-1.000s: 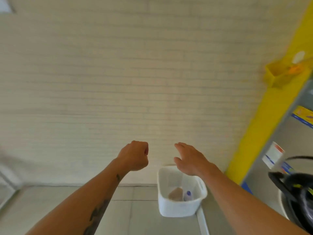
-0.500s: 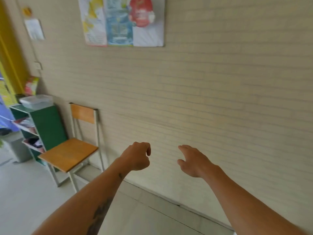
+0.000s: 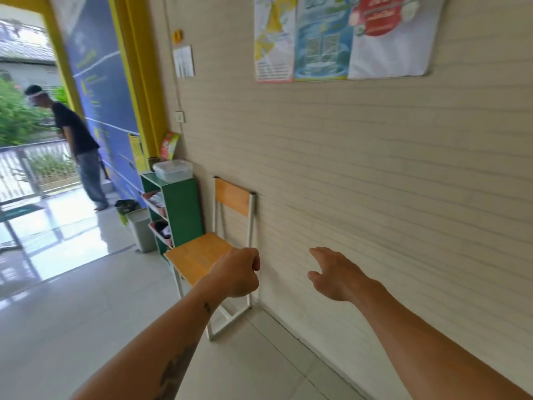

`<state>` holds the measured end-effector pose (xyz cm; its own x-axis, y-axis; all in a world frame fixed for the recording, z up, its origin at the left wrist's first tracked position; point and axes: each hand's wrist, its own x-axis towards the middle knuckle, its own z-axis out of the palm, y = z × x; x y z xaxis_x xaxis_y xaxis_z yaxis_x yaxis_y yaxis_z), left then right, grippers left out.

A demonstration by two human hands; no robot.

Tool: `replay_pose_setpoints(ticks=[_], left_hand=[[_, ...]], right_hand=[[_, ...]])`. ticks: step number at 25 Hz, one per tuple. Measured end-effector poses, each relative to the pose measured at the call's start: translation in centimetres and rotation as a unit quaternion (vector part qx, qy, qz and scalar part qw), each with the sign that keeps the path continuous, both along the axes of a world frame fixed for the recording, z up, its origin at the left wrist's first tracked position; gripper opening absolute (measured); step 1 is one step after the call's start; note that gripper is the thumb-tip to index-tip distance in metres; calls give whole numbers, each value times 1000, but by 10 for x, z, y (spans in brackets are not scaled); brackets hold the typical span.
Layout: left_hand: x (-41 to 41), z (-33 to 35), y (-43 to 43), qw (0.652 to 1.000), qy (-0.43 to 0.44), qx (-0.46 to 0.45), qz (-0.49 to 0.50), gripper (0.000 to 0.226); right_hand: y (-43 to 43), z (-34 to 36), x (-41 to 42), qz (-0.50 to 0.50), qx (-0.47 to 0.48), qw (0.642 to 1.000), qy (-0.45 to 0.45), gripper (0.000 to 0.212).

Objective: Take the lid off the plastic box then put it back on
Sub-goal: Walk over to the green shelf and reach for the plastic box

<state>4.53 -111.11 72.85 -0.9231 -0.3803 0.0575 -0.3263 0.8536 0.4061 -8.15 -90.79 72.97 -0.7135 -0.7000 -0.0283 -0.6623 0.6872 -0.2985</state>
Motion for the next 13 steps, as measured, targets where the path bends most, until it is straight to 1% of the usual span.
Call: replay_pose_setpoints(ticks=[4, 7, 10, 13], left_hand=[[-31, 8, -53, 998, 11, -10, 62, 19], [-50, 19, -98, 992, 40, 10, 121, 15], [-58, 28, -144, 984, 44, 10, 175, 15], [-59, 33, -197, 978, 55, -1, 200, 20]], right_hand=[[-72, 10, -57, 62, -9, 998, -7, 64], [-133, 25, -94, 112, -16, 994, 2, 61], [-194, 37, -114, 148, -26, 989, 2, 62], [-257, 44, -122, 172, -30, 985, 2, 59]])
